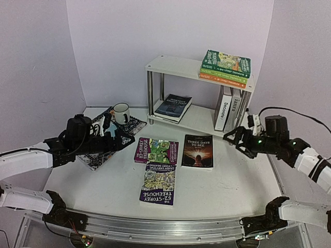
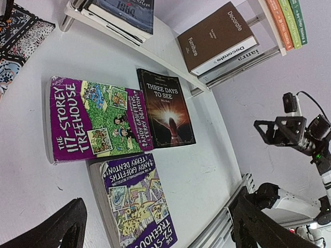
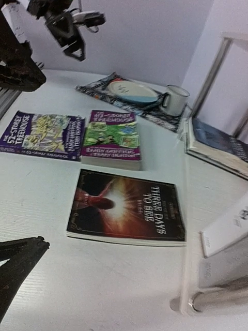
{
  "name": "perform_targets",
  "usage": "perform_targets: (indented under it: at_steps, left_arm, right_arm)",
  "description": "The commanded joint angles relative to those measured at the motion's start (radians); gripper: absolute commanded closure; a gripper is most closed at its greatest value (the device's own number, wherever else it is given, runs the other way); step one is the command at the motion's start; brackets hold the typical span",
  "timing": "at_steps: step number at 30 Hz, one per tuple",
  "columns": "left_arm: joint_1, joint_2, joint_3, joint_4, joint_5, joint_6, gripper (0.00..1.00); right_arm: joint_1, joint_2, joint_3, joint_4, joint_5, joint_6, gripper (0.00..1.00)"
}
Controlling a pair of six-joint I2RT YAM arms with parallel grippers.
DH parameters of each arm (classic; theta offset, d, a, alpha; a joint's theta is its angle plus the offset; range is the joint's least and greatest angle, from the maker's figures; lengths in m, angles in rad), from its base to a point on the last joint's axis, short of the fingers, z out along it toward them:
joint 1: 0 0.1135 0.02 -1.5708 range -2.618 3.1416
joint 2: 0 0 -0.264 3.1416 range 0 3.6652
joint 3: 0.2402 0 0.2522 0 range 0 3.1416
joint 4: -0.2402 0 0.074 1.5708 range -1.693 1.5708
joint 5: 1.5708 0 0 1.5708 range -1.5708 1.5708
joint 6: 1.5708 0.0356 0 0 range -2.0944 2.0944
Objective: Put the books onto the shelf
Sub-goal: Adjust the book at the center of the board.
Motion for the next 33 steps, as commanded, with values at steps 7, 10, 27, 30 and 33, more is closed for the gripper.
perform_targets:
  at_steps: [7,10,27,30,33]
  left_arm:
    - [0.003,0.012,-0.021,0.084,-0.002,-0.003,0.01]
    - [0.003,0.001,-0.035,0.083,-0.006,-0.001,0.01]
    - [0.004,-0.123,-0.118,0.028,-0.089,0.027,0.00]
    - [0.005,-0.122,-0.116,0.022,-0.090,0.037,0.00]
    - [0.005,-0.121,-0.114,0.019,-0.088,0.042,0.00]
  right_arm:
    - [0.507,0.273,-0.092,0.237,0.526,-0.080,0.02]
    - [0.619,0.394,-0.051,0.307,0.639,-0.132,0.02]
    - [0.745,0.725,0.100,0.561,0.871,-0.268,0.02]
    - [0.754,0.840,0.173,0.592,0.844,-0.384,0.02]
    - [0.781,0.960,0.217,0.689,0.879,-0.506,0.02]
